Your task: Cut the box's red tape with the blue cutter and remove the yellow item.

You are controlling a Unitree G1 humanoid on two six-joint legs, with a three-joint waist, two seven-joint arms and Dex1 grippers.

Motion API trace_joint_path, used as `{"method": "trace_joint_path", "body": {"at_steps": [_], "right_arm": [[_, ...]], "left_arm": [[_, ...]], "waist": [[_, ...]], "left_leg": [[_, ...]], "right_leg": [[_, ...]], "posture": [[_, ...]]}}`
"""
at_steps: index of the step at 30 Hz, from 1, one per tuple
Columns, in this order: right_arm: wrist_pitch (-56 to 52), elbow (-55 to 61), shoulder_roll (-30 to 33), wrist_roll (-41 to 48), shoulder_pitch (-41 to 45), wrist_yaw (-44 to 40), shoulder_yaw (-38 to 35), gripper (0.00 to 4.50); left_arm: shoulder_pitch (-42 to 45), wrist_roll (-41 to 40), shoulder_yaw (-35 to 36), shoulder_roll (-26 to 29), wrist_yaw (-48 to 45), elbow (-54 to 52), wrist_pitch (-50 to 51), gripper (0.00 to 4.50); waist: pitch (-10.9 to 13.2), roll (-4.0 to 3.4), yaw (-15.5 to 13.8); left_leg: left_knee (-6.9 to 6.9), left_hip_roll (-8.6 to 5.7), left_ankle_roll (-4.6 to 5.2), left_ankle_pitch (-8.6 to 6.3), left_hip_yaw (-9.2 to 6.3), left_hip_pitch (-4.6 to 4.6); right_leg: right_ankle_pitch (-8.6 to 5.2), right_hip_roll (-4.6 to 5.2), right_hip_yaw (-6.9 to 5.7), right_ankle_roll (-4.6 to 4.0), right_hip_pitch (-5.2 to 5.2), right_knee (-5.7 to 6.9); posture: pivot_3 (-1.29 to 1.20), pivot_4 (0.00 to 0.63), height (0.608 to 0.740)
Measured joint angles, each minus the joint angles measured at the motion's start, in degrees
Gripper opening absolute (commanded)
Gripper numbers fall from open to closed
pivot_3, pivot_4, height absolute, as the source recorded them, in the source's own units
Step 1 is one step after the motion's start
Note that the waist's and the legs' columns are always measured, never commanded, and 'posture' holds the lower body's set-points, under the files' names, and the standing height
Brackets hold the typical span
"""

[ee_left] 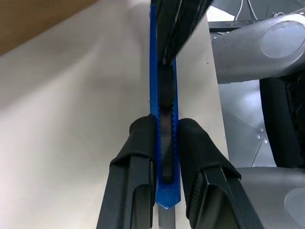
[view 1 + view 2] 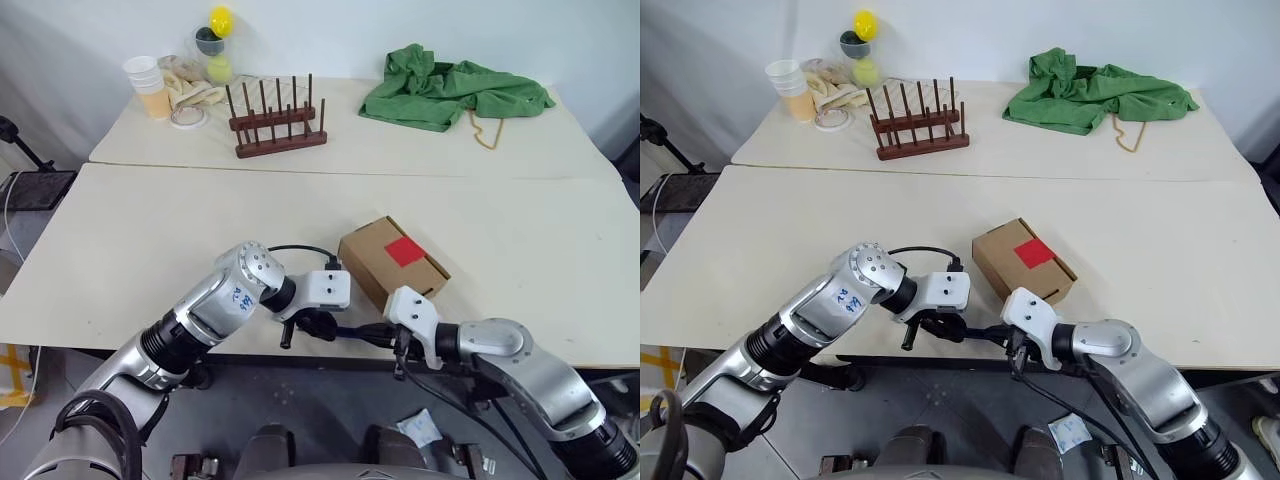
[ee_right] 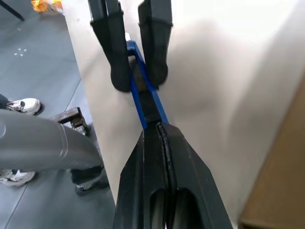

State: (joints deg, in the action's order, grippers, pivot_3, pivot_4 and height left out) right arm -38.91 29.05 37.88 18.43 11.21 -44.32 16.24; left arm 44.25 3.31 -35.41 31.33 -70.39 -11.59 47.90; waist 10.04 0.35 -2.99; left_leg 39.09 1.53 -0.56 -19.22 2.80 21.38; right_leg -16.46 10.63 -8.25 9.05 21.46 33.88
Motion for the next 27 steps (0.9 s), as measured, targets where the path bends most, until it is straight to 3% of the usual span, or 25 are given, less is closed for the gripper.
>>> {"method": "trace_joint_path", "body": {"at_steps": [9, 14, 18, 21, 24, 27], "right_arm": [[-4.0, 0.6, -2.1, 1.8, -0.9, 0.3, 0.7, 0.03], [-15.0, 9.3, -1.2, 14.5, -5.0, 1.2, -12.5, 0.19], [-26.5, 13.5, 2.9, 35.1, -8.0, 3.9, -30.0, 1.24], [-31.3, 11.4, 12.0, 56.7, -12.3, 13.0, -41.7, 2.27], [-30.4, 7.3, 22.7, 74.3, -14.9, 25.7, -43.3, 3.30], [-26.0, 5.2, 30.0, 86.1, -15.1, 37.2, -38.9, 4.32]], "left_arm": [[-0.5, -0.1, 0.2, 0.0, 0.6, 0.0, -1.6, 0.47], [-5.0, -1.7, 4.3, -0.1, 2.4, 0.0, -6.2, 0.47], [-11.8, -3.7, 9.0, 1.5, 3.7, 1.3, -21.8, 0.47], [-16.6, -6.4, 13.7, 3.1, 3.2, 1.8, -36.3, 0.47], [-16.8, -7.7, 16.0, 2.0, 3.5, 2.9, -42.2, 0.47], [-16.0, -8.9, 16.3, -0.6, 4.2, 3.0, -42.4, 0.47]], "waist": [[0.0, -0.06, -0.3], [0.0, -0.06, -0.3], [0.0, -0.07, 0.0], [0.1, -0.13, 0.2], [0.1, -0.12, 0.1], [0.1, -0.07, 0.1]], "left_leg": [[0.00, 0.00, 0.01, -0.01, 0.00, 0.02], [0.02, 0.01, 0.02, -0.03, -0.01, 0.04], [0.01, 0.07, 0.01, -0.08, 0.00, 0.05], [-0.01, 0.12, 0.01, -0.09, 0.01, 0.05], [0.05, 0.13, 0.02, -0.09, 0.08, 0.02], [0.04, 0.15, 0.02, -0.09, 0.09, 0.02]], "right_leg": [[0.00, 0.00, 0.01, 0.00, 0.00, -0.01], [0.00, 0.00, 0.02, 0.00, 0.01, -0.02], [0.01, 0.00, 0.03, -0.03, 0.04, -0.05], [0.01, -0.03, 0.03, -0.07, 0.05, -0.06], [0.04, -0.04, 0.04, -0.14, 0.03, -0.04], [0.04, -0.08, 0.05, -0.13, 0.05, -0.06]], "posture": [[0.00, 0.150, 0.740], [0.00, 0.150, 0.740], [0.00, 0.150, 0.740], [0.00, 0.150, 0.740], [0.00, 0.150, 0.740], [0.00, 0.150, 0.740]]}}
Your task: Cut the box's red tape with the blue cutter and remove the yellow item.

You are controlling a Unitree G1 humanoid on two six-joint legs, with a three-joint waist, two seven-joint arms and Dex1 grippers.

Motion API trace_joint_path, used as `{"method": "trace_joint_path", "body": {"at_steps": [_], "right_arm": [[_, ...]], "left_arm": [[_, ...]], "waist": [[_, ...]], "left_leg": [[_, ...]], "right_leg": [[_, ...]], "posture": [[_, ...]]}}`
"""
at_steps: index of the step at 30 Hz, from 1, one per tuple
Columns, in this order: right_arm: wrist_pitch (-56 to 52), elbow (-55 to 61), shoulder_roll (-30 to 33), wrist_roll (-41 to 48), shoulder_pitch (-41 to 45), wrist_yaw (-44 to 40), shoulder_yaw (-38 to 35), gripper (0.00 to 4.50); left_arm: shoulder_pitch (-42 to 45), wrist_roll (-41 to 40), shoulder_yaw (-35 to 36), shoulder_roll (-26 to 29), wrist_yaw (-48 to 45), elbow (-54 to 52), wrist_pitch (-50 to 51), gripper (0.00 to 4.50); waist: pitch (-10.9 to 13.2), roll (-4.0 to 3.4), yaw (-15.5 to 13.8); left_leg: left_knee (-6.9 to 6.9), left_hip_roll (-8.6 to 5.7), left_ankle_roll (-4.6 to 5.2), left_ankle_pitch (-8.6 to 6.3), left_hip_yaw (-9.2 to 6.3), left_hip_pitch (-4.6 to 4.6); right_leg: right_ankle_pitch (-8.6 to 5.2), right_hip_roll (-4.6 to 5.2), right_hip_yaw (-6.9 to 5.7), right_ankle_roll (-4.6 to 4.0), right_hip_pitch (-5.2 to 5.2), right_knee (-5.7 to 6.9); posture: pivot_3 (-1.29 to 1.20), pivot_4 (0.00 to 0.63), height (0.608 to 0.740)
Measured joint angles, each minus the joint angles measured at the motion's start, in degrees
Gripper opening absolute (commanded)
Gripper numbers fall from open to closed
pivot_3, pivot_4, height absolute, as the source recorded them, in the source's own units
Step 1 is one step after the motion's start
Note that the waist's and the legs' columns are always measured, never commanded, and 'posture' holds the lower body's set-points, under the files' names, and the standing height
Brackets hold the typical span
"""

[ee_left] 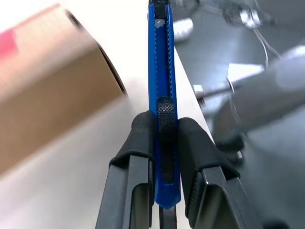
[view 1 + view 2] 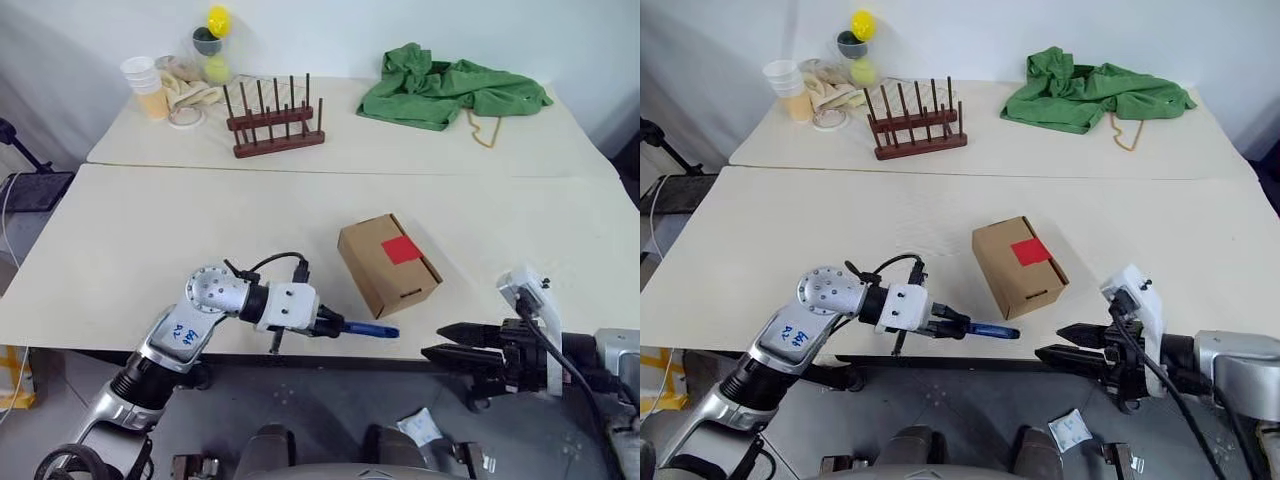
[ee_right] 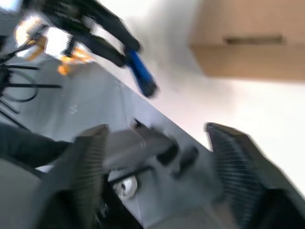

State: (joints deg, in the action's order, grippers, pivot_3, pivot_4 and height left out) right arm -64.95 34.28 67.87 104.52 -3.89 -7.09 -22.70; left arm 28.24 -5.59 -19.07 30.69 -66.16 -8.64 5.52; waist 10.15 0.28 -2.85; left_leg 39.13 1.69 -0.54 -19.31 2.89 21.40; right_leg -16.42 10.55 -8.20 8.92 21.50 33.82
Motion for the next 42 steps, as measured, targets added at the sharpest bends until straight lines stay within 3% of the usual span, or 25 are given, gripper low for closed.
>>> {"method": "trace_joint_path", "body": {"at_steps": [3, 7, 10, 17, 24, 28, 34, 42], "right_arm": [[7.6, -0.1, -1.0, 6.3, 1.4, 6.2, 6.3, 4.45], [14.9, 0.1, -6.9, 7.2, 5.8, 11.9, 13.4, 4.45], [16.5, 0.1, -7.8, 7.3, 8.2, 15.4, 17.3, 4.45], [16.2, -0.9, -8.0, 7.4, 10.9, 17.4, 22.5, 4.45], [14.7, -2.5, -8.0, 7.4, 11.8, 17.4, 23.1, 4.45], [13.7, -3.1, -7.5, 7.4, 11.8, 17.3, 23.1, 3.56], [11.4, -4.2, -5.4, 7.5, 12.1, 15.5, 23.1, 1.46], [10.6, -5.5, -5.4, 7.6, 13.4, 15.1, 23.6, 1.46]], "left_arm": [[1.2, -0.1, 0.0, -1.1, 0.3, 0.0, -0.5, 0.47], [1.9, 0.0, -1.0, -2.3, 0.6, -0.3, 0.1, 0.47], [2.1, 0.1, -1.8, -2.9, 1.2, -1.1, 1.6, 0.47], [2.9, 0.4, -2.5, -3.6, 1.8, -1.5, 2.8, 0.47], [3.2, 0.7, -2.8, -3.3, 1.6, -1.5, 3.0, 0.47], [3.2, 0.7, -2.8, -3.1, 1.6, -1.6, 3.0, 0.47], [3.2, 1.0, -2.9, -3.0, 1.6, -1.7, 3.1, 0.47], [3.2, 1.2, -3.4, -2.8, 1.5, -1.7, 3.1, 0.47]], "waist": [[0.0, 0.06, 0.0], [0.1, 0.11, 0.0], [0.1, 0.11, -0.1], [0.1, 0.11, 0.0], [0.1, 0.11, -0.1], [0.1, 0.11, -0.1], [0.1, 0.11, -0.1], [0.1, 0.11, -0.1]], "left_leg": [[-0.01, 0.00, -0.01, -0.01, 0.05, 0.03], [0.02, -0.01, -0.01, -0.01, 0.06, 0.08], [0.02, -0.01, -0.01, -0.01, 0.05, 0.10], [0.02, 0.00, 0.00, -0.01, 0.05, 0.11], [0.02, 0.00, 0.01, -0.02, 0.05, 0.13], [0.02, 0.00, 0.01, -0.02, 0.05, 0.13], [0.02, 0.00, 0.01, -0.02, 0.05, 0.13], [0.02, 0.00, 0.01, -0.02, 0.05, 0.14]], "right_leg": [[0.01, -0.01, 0.00, 0.03, 0.03, -0.06], [0.04, -0.01, 0.00, 0.08, 0.05, -0.08], [0.04, -0.01, 0.00, 0.08, 0.07, -0.09], [0.04, -0.01, 0.00, 0.08, 0.08, -0.10], [0.04, -0.01, 0.00, 0.08, 0.08, -0.12], [0.04, -0.01, 0.00, 0.07, 0.08, -0.12], [0.04, -0.01, 0.00, 0.07, 0.08, -0.13], [0.04, -0.01, -0.01, 0.07, 0.09, -0.14]], "posture": [[0.00, 0.150, 0.740], [0.00, 0.150, 0.740], [0.00, 0.150, 0.740], [0.00, 0.150, 0.740], [0.00, 0.150, 0.740], [0.00, 0.150, 0.740], [0.00, 0.150, 0.740], [0.00, 0.150, 0.740]]}}
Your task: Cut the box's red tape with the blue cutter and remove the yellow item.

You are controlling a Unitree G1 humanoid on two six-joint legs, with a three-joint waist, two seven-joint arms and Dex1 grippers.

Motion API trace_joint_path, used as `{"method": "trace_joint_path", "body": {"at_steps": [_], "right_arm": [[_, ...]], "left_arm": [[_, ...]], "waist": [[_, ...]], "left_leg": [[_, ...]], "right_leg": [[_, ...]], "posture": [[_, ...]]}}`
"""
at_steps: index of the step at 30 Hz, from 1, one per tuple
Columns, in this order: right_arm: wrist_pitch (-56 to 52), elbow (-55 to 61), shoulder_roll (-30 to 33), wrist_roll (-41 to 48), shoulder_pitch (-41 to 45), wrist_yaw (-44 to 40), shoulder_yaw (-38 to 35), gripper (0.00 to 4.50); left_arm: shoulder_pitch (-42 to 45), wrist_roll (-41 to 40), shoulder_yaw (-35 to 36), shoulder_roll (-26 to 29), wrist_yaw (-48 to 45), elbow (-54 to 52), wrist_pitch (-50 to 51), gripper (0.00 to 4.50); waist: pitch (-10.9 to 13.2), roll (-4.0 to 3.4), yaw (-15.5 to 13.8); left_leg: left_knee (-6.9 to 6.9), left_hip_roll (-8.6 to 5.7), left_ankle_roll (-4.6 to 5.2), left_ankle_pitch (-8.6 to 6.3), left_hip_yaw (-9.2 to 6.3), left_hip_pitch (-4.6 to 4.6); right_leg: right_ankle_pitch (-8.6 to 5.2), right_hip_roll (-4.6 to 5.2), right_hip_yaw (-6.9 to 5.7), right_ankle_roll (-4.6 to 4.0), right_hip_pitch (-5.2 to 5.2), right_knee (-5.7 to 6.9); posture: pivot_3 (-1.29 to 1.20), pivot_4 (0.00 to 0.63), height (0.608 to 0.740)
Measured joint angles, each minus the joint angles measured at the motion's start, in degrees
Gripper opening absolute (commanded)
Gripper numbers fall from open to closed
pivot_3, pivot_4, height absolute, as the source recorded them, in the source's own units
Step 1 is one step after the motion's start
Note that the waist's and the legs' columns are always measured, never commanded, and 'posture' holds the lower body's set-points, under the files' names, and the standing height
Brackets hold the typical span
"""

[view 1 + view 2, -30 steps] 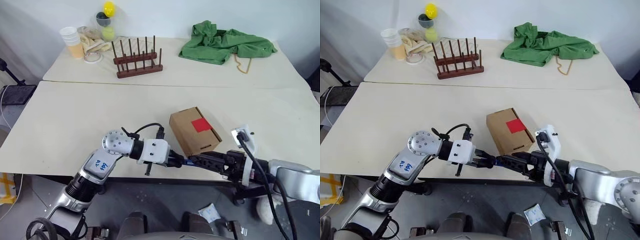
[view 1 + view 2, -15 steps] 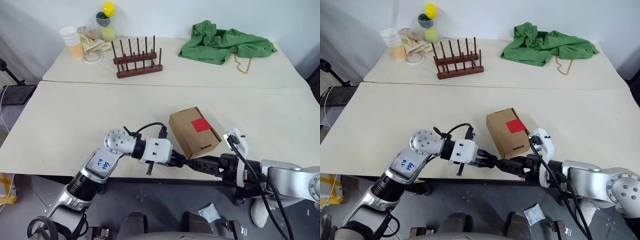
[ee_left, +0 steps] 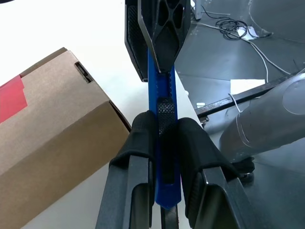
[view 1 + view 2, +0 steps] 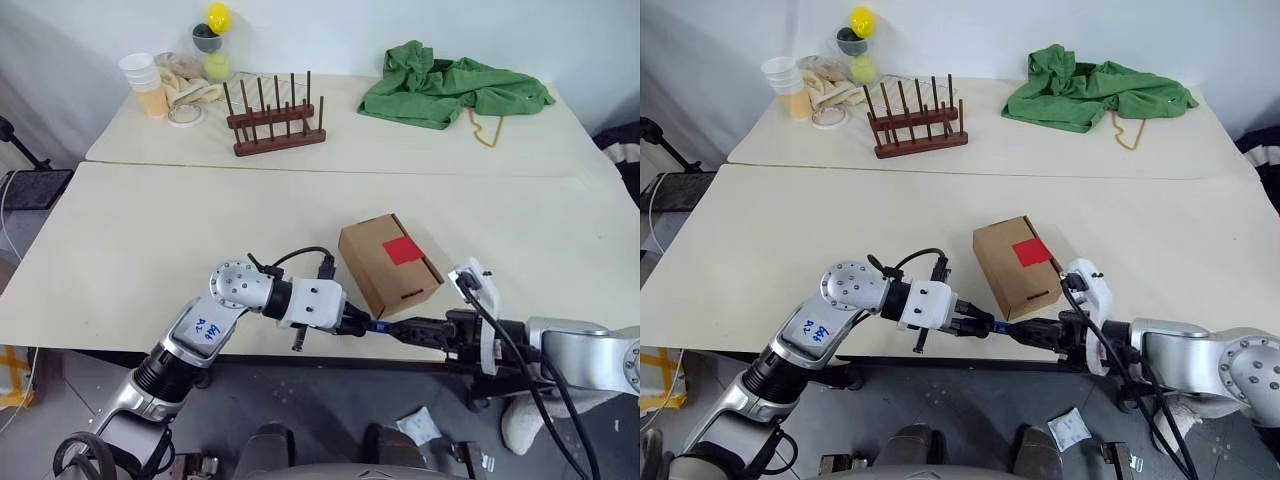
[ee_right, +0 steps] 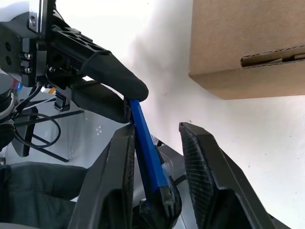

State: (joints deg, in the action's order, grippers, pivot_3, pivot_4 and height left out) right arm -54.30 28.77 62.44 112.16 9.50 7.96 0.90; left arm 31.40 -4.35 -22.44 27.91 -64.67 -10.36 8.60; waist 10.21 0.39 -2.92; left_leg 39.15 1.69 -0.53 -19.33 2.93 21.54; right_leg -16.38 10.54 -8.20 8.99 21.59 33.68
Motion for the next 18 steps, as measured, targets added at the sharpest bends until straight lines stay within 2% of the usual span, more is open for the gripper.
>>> {"method": "trace_joint_path", "body": {"at_steps": [10, 13, 15, 16, 18], "right_arm": [[-0.6, -0.4, -0.3, 0.0, 1.0, 0.5, 1.1, 1.46], [-0.6, -0.4, -1.2, 0.1, 1.4, 1.1, 1.6, 0.89], [-0.7, -0.3, -1.7, 1.0, 1.9, 1.0, 1.8, 0.29], [-0.7, -0.2, -1.8, 1.0, 2.2, 1.1, 2.0, 0.14], [-0.7, -0.4, -1.8, 1.0, 2.6, 1.2, 2.3, 0.15]], "left_arm": [[-0.2, 0.1, -0.2, 0.0, 0.1, -0.1, 0.0, 0.47], [-0.2, 0.2, -0.4, 0.0, 0.2, -0.1, 0.0, 0.47], [-0.3, 0.4, -0.6, 0.1, 0.3, -0.1, 0.1, 0.47], [-0.3, 0.5, -0.6, 0.1, 0.3, 0.0, 0.1, 0.47], [-0.3, 0.5, -0.6, 0.2, 0.4, 0.0, 0.1, 0.47]], "waist": [[0.0, 0.00, 0.0], [0.0, 0.00, 0.0], [0.0, 0.00, 0.0], [0.0, 0.00, 0.0], [0.0, 0.00, -0.1]], "left_leg": [[0.00, 0.00, 0.00, 0.00, 0.00, 0.01], [0.00, 0.00, 0.00, 0.00, 0.00, 0.01], [0.00, 0.00, 0.00, 0.00, 0.00, 0.01], [0.00, 0.00, 0.00, 0.00, 0.00, 0.01], [0.00, 0.00, 0.00, 0.00, 0.00, 0.01]], "right_leg": [[0.00, 0.00, 0.00, 0.00, 0.00, -0.01], [0.00, 0.00, 0.00, 0.00, 0.00, -0.01], [0.00, 0.00, 0.00, 0.00, 0.00, -0.01], [0.00, 0.00, 0.00, 0.00, 0.00, -0.02], [0.00, 0.00, 0.00, 0.00, 0.00, -0.02]], "posture": [[0.00, 0.150, 0.740], [0.00, 0.150, 0.740], [0.00, 0.150, 0.740], [0.00, 0.150, 0.740], [0.00, 0.150, 0.740]]}}
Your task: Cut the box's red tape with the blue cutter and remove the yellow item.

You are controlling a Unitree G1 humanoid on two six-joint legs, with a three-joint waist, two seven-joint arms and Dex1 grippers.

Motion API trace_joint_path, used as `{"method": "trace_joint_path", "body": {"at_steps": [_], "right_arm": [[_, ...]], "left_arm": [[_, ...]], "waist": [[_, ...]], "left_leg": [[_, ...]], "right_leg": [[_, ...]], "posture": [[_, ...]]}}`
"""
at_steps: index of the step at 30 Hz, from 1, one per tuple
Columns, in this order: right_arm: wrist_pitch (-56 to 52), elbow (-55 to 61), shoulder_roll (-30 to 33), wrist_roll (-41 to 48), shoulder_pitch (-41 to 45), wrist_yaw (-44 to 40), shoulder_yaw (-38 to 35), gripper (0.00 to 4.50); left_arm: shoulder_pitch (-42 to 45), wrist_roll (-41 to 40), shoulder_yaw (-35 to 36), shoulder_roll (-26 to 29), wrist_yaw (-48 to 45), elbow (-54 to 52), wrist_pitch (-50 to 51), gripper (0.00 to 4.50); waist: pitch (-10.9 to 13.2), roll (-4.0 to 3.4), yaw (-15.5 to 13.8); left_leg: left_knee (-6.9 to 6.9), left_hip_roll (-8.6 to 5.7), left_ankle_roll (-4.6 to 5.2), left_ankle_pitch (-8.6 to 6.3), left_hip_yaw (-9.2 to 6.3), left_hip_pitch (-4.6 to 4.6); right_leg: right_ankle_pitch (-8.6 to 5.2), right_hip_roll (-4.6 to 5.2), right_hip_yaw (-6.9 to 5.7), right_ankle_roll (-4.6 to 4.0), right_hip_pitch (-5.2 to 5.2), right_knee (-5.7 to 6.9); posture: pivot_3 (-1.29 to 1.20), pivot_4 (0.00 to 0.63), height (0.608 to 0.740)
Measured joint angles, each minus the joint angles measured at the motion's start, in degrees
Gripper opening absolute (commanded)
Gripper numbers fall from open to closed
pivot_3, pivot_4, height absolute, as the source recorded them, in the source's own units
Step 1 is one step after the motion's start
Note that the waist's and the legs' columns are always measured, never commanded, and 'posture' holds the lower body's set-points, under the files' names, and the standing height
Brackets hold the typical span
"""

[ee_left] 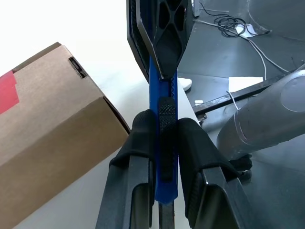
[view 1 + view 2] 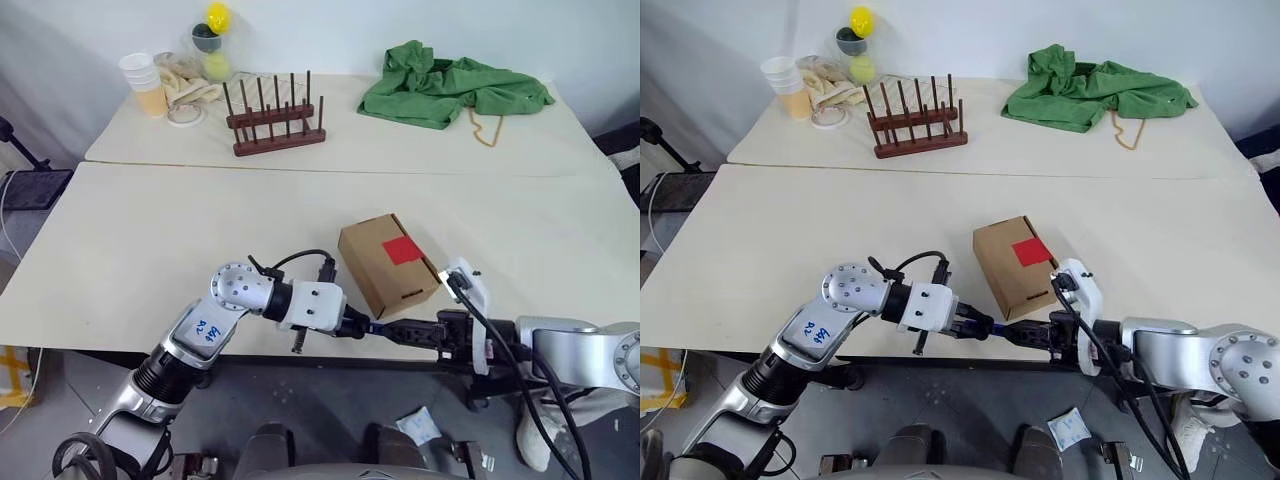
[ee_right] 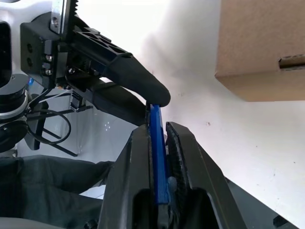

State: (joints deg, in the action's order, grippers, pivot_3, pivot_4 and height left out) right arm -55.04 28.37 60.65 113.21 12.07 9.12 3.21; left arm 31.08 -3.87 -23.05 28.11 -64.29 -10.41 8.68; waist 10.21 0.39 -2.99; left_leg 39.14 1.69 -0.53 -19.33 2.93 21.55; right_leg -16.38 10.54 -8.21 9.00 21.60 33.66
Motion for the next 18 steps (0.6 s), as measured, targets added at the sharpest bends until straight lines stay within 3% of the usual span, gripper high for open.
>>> {"method": "trace_joint_path", "body": {"at_steps": [7, 10, 14, 18], "right_arm": [[-1.3, -1.5, 0.0, 0.0, 1.1, -1.1, 0.2, 0.15], [-1.6, -1.7, 0.6, -0.2, 1.0, -1.5, 0.2, 0.15], [-3.1, -1.8, 4.7, -0.7, -2.0, -5.3, -2.7, 0.15], [-4.7, -0.7, 9.6, -1.1, -8.0, -14.8, -12.0, 0.15]], "left_arm": [[0.0, 0.0, 0.0, 0.0, 0.4, 0.0, 0.0, 0.47], [0.0, -0.6, 0.1, 0.0, 0.3, 0.0, 0.3, 1.41], [-0.9, -8.8, 5.8, 2.2, -1.6, -1.8, 6.6, 2.56], [-2.9, -16.1, 11.6, 9.0, -5.9, -3.5, 13.0, 2.60]], "waist": [[0.0, 0.00, 0.0], [0.0, 0.00, 0.0], [0.0, -0.01, 0.1], [0.0, -0.06, 0.2]], "left_leg": [[0.00, 0.00, 0.00, 0.00, 0.00, 0.01], [0.00, 0.00, 0.01, 0.00, 0.00, 0.01], [-0.02, 0.02, 0.01, 0.00, -0.01, 0.04], [-0.05, 0.04, 0.00, -0.01, 0.00, 0.04]], "right_leg": [[0.00, 0.00, 0.00, 0.00, 0.00, -0.01], [0.00, 0.00, 0.00, 0.00, 0.00, -0.01], [0.00, -0.01, 0.00, 0.00, 0.05, 0.01], [0.00, -0.03, 0.00, 0.00, 0.06, -0.01]], "posture": [[0.00, 0.150, 0.740], [0.00, 0.150, 0.740], [0.00, 0.150, 0.740], [0.00, 0.150, 0.740]]}}
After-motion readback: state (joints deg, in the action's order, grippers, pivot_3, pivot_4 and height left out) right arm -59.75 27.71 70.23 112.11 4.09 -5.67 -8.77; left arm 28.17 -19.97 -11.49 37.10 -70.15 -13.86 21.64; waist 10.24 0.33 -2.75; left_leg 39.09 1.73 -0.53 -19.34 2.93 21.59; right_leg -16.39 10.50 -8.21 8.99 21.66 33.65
